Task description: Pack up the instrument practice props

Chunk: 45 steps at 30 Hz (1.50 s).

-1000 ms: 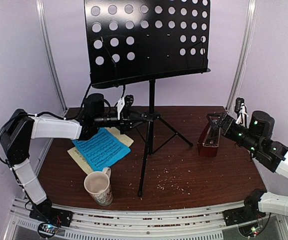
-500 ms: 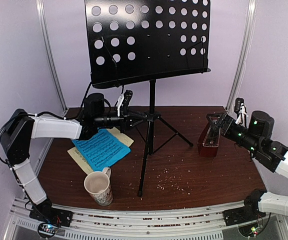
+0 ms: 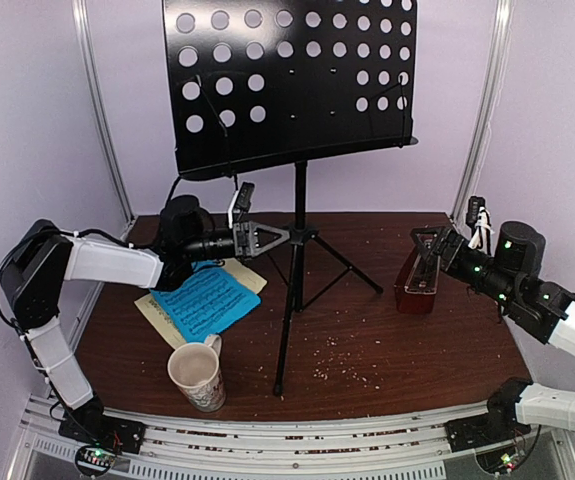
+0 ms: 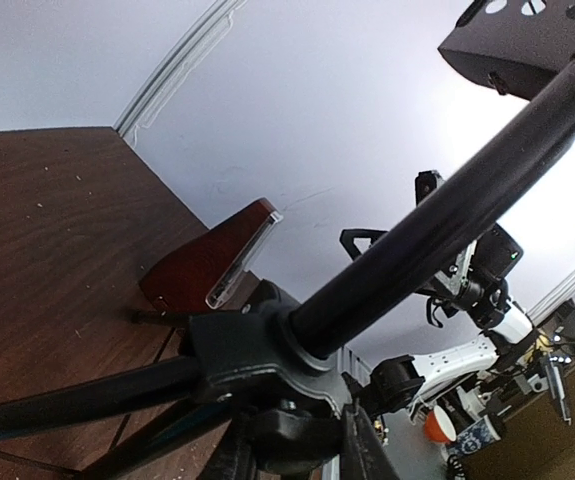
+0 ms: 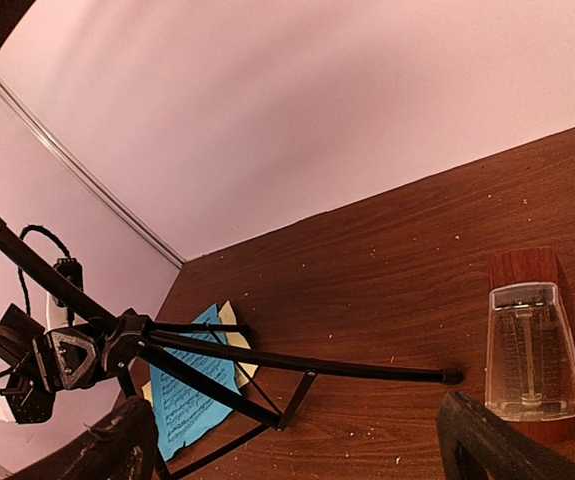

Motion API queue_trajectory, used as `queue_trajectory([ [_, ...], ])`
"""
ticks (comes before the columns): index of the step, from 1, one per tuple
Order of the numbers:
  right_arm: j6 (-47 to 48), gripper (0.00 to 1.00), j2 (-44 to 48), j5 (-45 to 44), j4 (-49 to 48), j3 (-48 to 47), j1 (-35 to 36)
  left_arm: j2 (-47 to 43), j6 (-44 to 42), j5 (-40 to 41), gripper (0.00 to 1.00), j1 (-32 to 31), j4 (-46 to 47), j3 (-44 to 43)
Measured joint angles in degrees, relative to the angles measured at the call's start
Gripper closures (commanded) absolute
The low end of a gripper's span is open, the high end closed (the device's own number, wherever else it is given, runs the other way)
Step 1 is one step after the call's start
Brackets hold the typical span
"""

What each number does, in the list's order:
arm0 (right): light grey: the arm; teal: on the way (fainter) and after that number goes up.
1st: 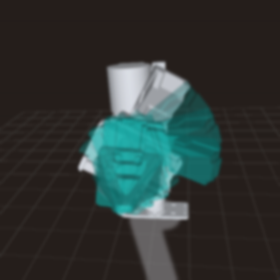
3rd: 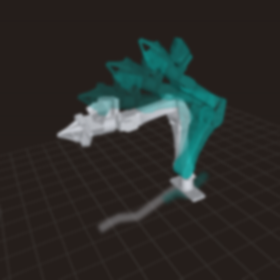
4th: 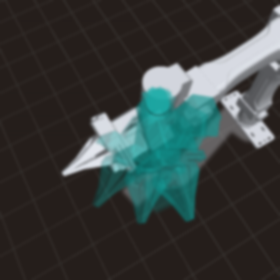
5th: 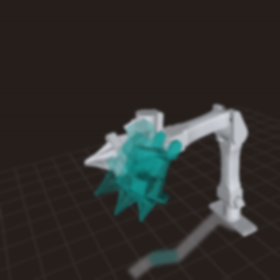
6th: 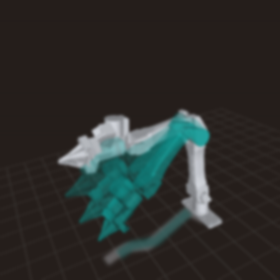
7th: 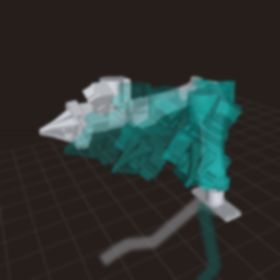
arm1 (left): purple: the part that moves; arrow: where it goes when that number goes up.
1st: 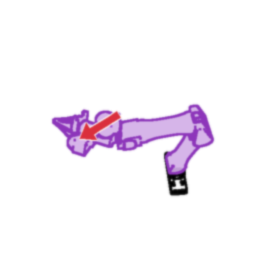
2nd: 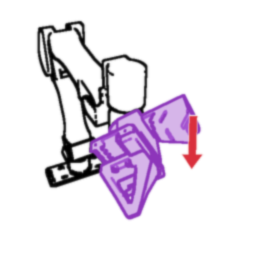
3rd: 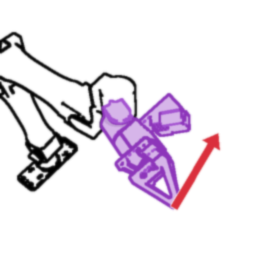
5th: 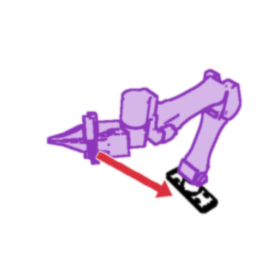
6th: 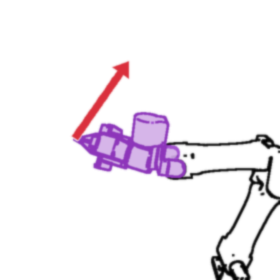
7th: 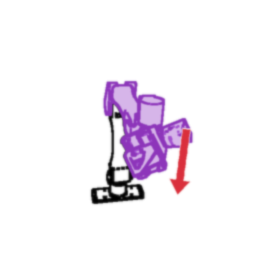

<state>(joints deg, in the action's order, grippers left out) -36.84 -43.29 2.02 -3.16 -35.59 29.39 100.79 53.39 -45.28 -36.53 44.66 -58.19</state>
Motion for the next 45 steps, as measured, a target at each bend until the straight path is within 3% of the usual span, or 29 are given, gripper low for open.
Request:
queue_trajectory([
  [3,-0.1,0.0,0.0,0.0,0.0,0.0,0.0,0.0,3.4,0.0,0.52,0.0,2.1,0.9],
  [7,-0.5,0.0,0.5,0.0,0.0,0.0,0.0,0.0,5.4,-0.2,0.33,0.3,3.7,1.7],
  [12,-0.5,0.0,1.7,0.0,0.0,0.0,0.0,-2.4,2.6,1.1,0.25,2.0,5.6,3.8],
  [17,-0.5,0.0,2.4,0.0,0.0,0.0,0.0,-6.8,-11.6,5.1,0.33,2.8,1.7,4.3],
  [20,-0.5,0.0,2.4,-0.1,0.0,0.0,0.0,-9.1,-24.2,7.9,0.37,2.2,-3.0,4.3],
  [24,-0.5,0.0,2.3,0.0,0.0,0.0,0.0,-10.6,-39.3,10.7,0.54,-0.2,-8.2,4.3],
  [26,-0.5,0.0,2.1,-0.1,0.0,0.0,0.0,-10.8,-44.8,11.6,0.58,-1.4,-10.2,4.3],
  [34,-0.5,0.0,1.2,0.0,0.0,0.0,0.0,-10.3,-55.1,12.9,0.61,-2.4,-15.0,2.0],
  [45,-0.5,0.0,1.2,0.0,0.0,0.0,0.0,-8.0,-58.9,13.8,0.68,-2.6,-16.8,-0.6],
])
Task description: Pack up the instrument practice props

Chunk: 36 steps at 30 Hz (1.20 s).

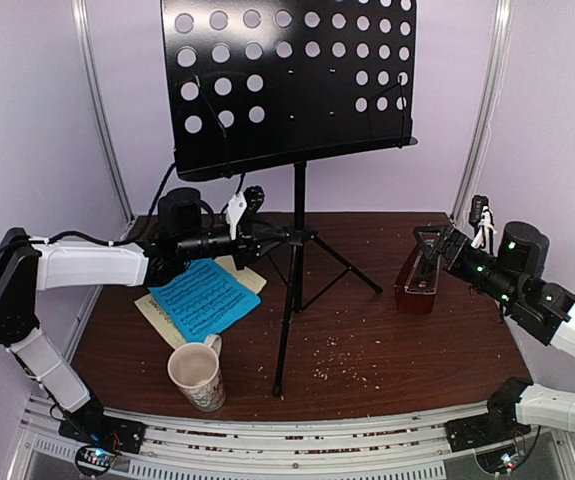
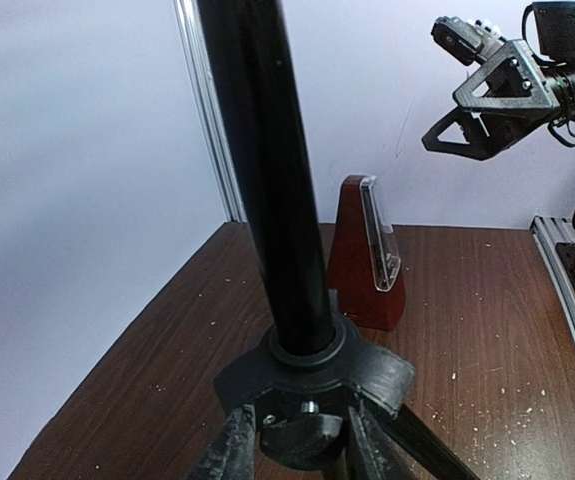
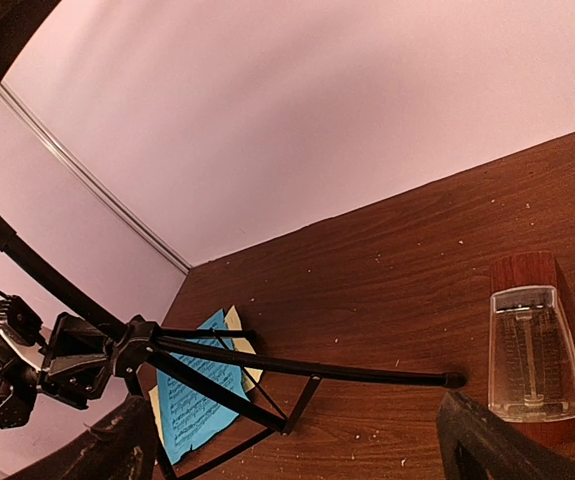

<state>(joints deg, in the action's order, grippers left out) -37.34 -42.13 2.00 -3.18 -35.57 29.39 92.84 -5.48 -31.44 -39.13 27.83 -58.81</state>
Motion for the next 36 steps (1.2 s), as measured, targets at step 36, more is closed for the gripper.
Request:
queue_trajectory([
  [36,-0.6,0.0,-0.6,-0.2,0.1,0.0,0.0,4.7,57.7,-10.1,0.88,1.9,7.2,-0.7],
])
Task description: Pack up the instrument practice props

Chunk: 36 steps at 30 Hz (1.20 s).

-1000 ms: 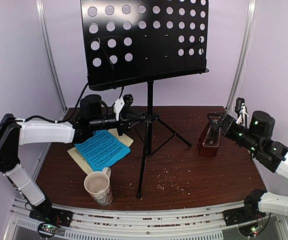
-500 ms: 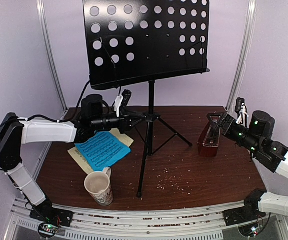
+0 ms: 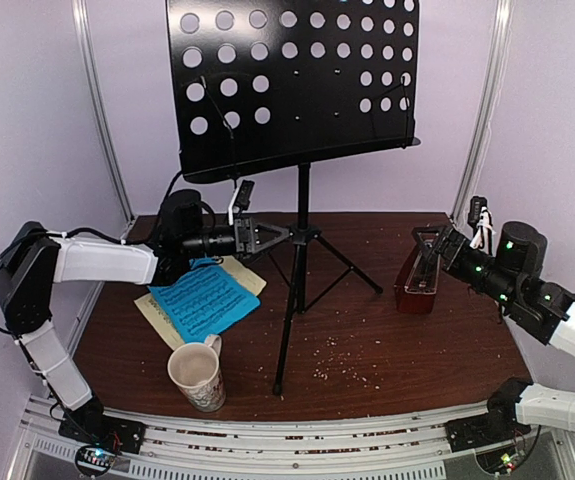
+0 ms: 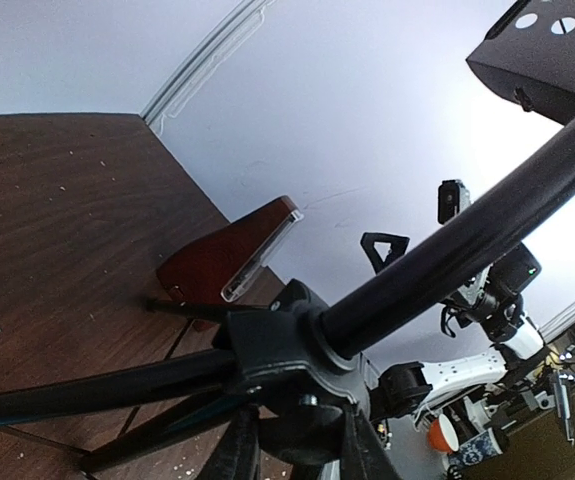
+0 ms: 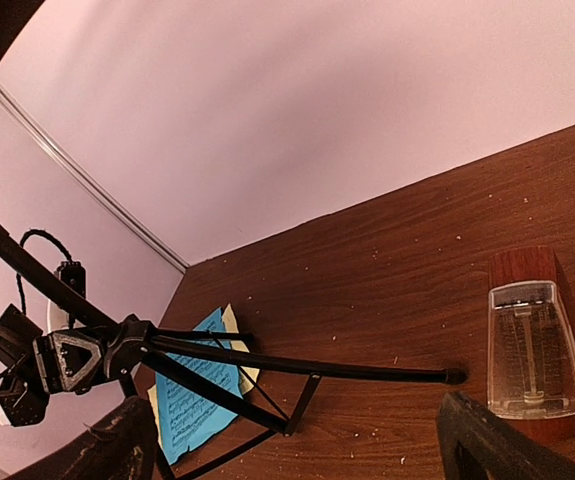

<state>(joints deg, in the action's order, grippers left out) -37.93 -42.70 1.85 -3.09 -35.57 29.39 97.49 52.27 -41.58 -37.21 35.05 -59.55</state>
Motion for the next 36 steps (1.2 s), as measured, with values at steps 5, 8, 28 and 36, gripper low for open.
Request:
queue_trajectory([
  [5,0.0,0.0,-1.1,0.0,0.2,-0.2,0.0,1.0,3.5,-1.1,0.48,0.1,2.8,0.2],
  [8,0.0,0.0,-1.8,1.4,-0.3,-0.4,0.0,0.7,3.1,-1.5,0.35,0.1,4.1,0.2],
  [28,7.0,0.21,-32.6,14.8,-39.2,-5.9,11.2,-12.5,-17.7,17.9,0.45,-10.9,0.2,16.7],
  [36,8.7,0.3,-43.7,16.2,-49.3,-14.1,11.7,-10.3,-17.9,22.6,0.45,-13.1,1.3,17.9],
])
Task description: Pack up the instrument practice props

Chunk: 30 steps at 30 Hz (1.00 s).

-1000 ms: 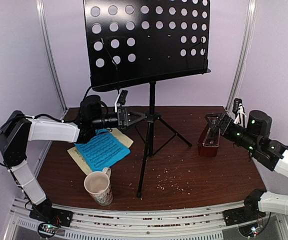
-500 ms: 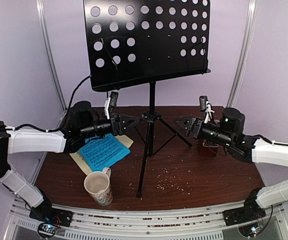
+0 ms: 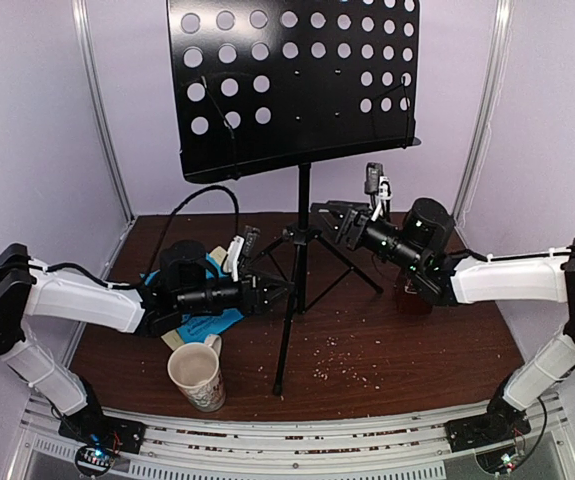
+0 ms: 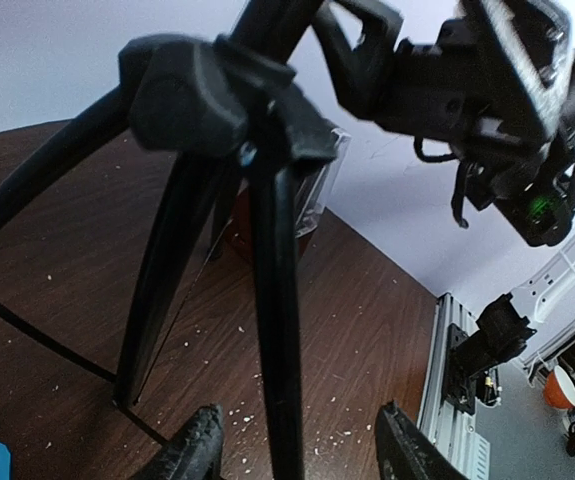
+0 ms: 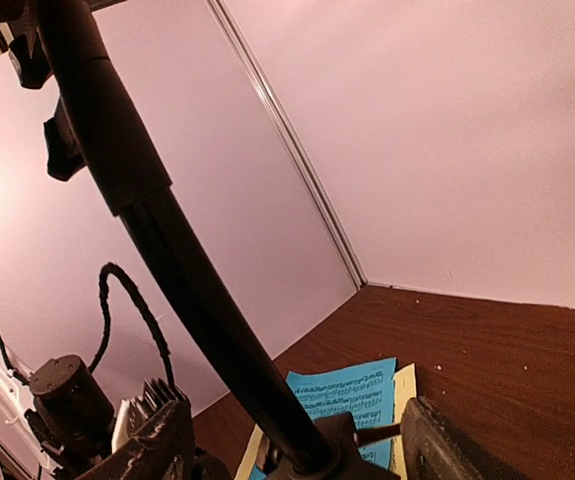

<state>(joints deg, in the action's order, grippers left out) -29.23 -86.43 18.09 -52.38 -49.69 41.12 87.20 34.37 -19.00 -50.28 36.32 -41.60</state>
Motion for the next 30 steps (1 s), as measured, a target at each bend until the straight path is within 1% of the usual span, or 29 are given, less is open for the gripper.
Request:
queue_trajectory([
  [3,0.9,0.34,-3.0,0.6,-1.7,-3.7,0.2,1.9,-0.2,1.1,0.49,-0.2,-0.4,0.0],
  [10,2.0,0.42,-7.5,3.3,-3.4,-10.2,0.3,4.0,-1.5,2.4,0.64,-0.6,-1.2,-0.1],
  [13,1.9,0.44,-8.7,5.0,-4.0,-11.7,0.4,4.8,-1.9,2.3,0.7,-1.0,-0.5,-0.4],
  [15,1.9,0.48,-9.3,5.8,-4.5,-12.1,0.4,5.6,-2.0,1.9,0.76,-1.3,0.2,-0.7],
  [21,2.1,0.78,-10.0,7.5,-5.3,-12.8,0.6,7.2,-2.2,0.8,1.0,-1.9,1.9,-1.2],
  [22,2.7,0.82,-10.0,7.9,-5.2,-12.9,0.5,7.2,-1.9,0.9,1.0,-1.9,2.1,-1.2],
  [24,6.8,0.92,-10.0,8.4,-5.7,-12.9,0.1,7.4,-2.0,0.9,1.0,-1.9,2.7,-1.2],
  [26,7.4,0.98,-10.0,8.5,-5.6,-12.9,0.0,7.7,-2.4,1.3,1.0,-2.0,3.1,-1.4],
  [27,7.8,1.0,-10.0,8.6,-5.6,-12.9,0.0,7.7,-2.5,1.4,1.0,-2.0,3.1,-1.4],
  [30,8.8,1.0,-9.9,8.3,-5.2,-12.8,0.1,7.7,-3.0,2.0,1.0,-2.1,3.1,-1.5],
])
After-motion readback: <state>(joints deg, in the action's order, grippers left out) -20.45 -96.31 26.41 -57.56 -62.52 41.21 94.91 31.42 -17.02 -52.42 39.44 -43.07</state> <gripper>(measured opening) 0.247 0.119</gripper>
